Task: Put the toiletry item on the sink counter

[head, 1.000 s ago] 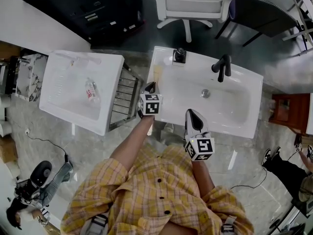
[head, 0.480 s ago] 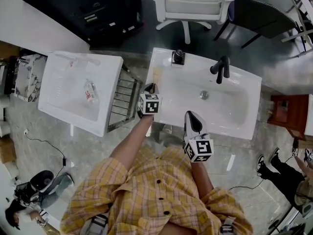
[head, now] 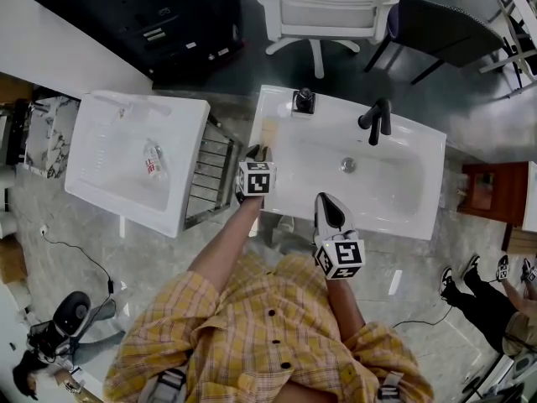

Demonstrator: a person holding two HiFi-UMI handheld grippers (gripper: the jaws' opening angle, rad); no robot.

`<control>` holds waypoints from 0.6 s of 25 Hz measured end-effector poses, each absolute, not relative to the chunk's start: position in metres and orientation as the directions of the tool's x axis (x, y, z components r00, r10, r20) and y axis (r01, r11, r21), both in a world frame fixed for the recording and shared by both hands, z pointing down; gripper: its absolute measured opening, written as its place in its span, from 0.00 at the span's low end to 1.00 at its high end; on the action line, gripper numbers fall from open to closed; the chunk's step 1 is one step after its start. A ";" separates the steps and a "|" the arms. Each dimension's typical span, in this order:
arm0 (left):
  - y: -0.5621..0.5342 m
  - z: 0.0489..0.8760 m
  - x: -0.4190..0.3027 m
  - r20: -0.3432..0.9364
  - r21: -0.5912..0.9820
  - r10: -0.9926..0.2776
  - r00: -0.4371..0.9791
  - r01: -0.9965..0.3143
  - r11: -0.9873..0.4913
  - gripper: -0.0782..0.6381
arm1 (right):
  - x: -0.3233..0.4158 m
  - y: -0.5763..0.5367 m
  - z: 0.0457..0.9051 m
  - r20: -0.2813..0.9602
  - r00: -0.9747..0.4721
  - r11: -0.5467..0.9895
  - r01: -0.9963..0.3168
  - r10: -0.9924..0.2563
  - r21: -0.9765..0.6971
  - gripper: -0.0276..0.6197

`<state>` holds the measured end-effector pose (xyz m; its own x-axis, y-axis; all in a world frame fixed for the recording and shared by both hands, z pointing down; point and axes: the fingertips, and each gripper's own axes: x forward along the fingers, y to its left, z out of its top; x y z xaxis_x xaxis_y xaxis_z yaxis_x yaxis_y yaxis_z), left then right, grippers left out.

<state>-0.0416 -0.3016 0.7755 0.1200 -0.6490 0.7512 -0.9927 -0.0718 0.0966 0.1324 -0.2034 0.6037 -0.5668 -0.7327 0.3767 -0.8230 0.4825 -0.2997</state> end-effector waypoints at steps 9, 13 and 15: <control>-0.303 0.773 -0.041 0.749 0.125 -0.649 0.136 -0.990 -0.063 0.28 | 0.133 -0.203 0.601 0.379 -0.562 0.478 -0.827 -0.736 -0.297 0.04; -0.302 0.773 -0.041 0.745 0.128 -0.652 0.140 -0.990 -0.067 0.29 | 0.133 -0.201 0.600 0.376 -0.560 0.478 -0.828 -0.739 -0.293 0.04; -0.301 0.771 -0.042 0.744 0.126 -0.654 0.141 -0.990 -0.069 0.29 | 0.132 -0.199 0.599 0.375 -0.559 0.478 -0.828 -0.739 -0.293 0.04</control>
<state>-0.0421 -0.3007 0.7706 0.1406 -0.6535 0.7437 -0.9896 -0.0691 0.1263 0.1322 -0.1995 0.5992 -0.5594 -0.7394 0.3746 -0.8280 0.4783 -0.2926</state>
